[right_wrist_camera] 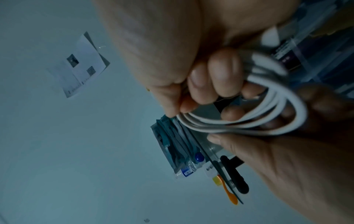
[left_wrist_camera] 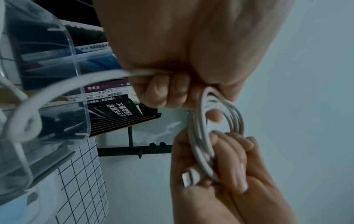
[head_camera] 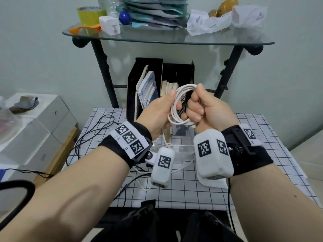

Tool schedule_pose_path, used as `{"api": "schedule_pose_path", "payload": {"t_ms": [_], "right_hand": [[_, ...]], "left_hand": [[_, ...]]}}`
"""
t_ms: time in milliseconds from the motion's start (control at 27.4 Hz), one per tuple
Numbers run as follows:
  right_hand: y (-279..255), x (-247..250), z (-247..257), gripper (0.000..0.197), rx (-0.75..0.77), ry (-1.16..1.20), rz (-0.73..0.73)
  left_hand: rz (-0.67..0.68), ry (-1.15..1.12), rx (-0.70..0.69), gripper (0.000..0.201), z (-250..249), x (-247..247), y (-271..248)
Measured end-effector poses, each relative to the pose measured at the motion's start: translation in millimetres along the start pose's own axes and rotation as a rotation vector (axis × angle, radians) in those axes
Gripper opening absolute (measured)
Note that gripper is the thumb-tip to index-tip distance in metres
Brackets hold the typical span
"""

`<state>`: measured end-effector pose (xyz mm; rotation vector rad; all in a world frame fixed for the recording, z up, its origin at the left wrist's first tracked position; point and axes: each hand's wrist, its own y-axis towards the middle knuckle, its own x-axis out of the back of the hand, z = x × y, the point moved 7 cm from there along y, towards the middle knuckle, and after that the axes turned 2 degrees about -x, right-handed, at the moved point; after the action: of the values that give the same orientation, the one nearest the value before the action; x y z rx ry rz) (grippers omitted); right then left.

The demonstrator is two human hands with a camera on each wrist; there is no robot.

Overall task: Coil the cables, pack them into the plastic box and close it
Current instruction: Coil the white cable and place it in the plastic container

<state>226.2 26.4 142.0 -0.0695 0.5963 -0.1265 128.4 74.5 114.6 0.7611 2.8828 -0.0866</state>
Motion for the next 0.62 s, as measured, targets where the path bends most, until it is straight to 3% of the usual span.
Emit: {"api": "schedule_pose_path", "payload": {"t_ms": [219, 365, 474, 620], "right_hand": [[-4, -12, -3, 0.036, -0.097, 0.226, 0.095], [-2, -22, -2, 0.048, -0.132, 0.271, 0.205], [4, -16, 4, 0.052, -0.103, 0.319, 0.163], [9, 5, 23, 0.041, 0.062, 0.415, -0.007]], "left_hand": [[-0.052, 0.057, -0.091, 0.043, -8, 5, 6], [-0.019, 0.033, -0.032, 0.044, -3, 0, 6], [0.051, 0.017, 0.009, 0.044, 2, -1, 6], [0.149, 0.086, 0.048, 0.035, 16, -2, -1]]}}
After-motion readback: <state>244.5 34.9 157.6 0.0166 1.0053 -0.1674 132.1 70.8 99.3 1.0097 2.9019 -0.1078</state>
